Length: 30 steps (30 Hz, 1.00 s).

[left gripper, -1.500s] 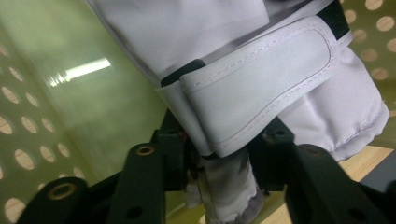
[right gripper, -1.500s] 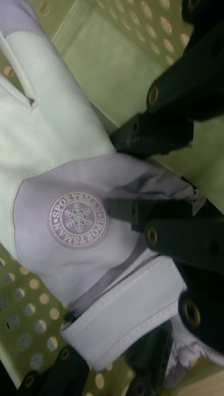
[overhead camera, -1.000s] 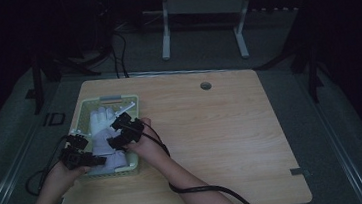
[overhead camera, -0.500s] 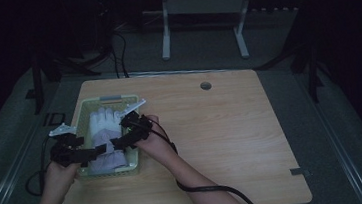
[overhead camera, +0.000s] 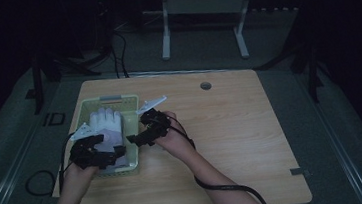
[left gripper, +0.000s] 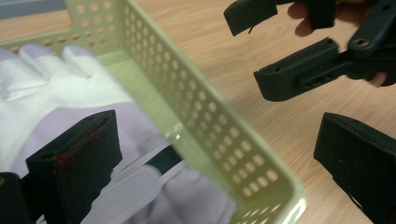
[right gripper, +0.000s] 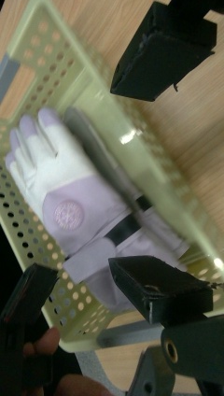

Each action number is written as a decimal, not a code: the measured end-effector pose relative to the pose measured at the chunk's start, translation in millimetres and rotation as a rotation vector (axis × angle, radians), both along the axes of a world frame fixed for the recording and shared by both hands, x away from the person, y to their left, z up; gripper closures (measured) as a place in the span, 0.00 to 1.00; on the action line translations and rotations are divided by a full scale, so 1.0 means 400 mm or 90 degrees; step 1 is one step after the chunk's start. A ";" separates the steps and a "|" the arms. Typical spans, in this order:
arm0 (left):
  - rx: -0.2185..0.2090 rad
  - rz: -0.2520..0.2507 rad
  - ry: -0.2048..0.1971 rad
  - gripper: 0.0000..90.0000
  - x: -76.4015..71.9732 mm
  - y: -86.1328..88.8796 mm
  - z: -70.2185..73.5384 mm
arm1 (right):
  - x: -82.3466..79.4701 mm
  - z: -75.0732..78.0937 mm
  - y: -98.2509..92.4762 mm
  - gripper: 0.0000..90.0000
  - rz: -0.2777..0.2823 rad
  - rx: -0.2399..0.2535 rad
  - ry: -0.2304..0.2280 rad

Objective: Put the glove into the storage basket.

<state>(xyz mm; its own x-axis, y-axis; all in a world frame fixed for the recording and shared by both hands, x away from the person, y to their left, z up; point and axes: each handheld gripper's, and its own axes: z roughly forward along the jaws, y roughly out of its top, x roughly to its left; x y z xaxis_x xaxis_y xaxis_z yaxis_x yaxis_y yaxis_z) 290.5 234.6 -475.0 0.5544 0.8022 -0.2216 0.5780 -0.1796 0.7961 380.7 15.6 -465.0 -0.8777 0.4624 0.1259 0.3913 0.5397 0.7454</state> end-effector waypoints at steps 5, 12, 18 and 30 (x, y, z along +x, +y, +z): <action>-0.012 -0.022 -0.011 0.01 -0.010 -0.039 0.013 | 0.002 0.003 -0.063 0.16 -0.011 0.005 -0.018; -0.009 -0.069 -0.029 0.01 -0.025 -0.100 0.013 | 0.010 -0.010 -0.161 0.16 -0.030 0.013 -0.028; -0.026 -0.102 -0.025 0.01 -0.036 -0.141 0.004 | 0.005 -0.017 -0.214 0.16 -0.040 0.007 -0.036; -0.033 -0.192 -0.038 0.01 -0.059 -0.261 0.013 | -0.012 -0.053 -0.309 0.15 -0.059 0.009 -0.029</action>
<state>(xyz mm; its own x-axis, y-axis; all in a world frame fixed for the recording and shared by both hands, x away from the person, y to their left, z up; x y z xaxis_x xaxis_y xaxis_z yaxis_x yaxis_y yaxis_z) 267.1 130.3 -470.0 0.7788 0.5884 -0.2173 0.4565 -0.2942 0.8397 375.7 -107.9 -486.1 -0.8357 0.5410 0.0943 0.4054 0.4919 0.7705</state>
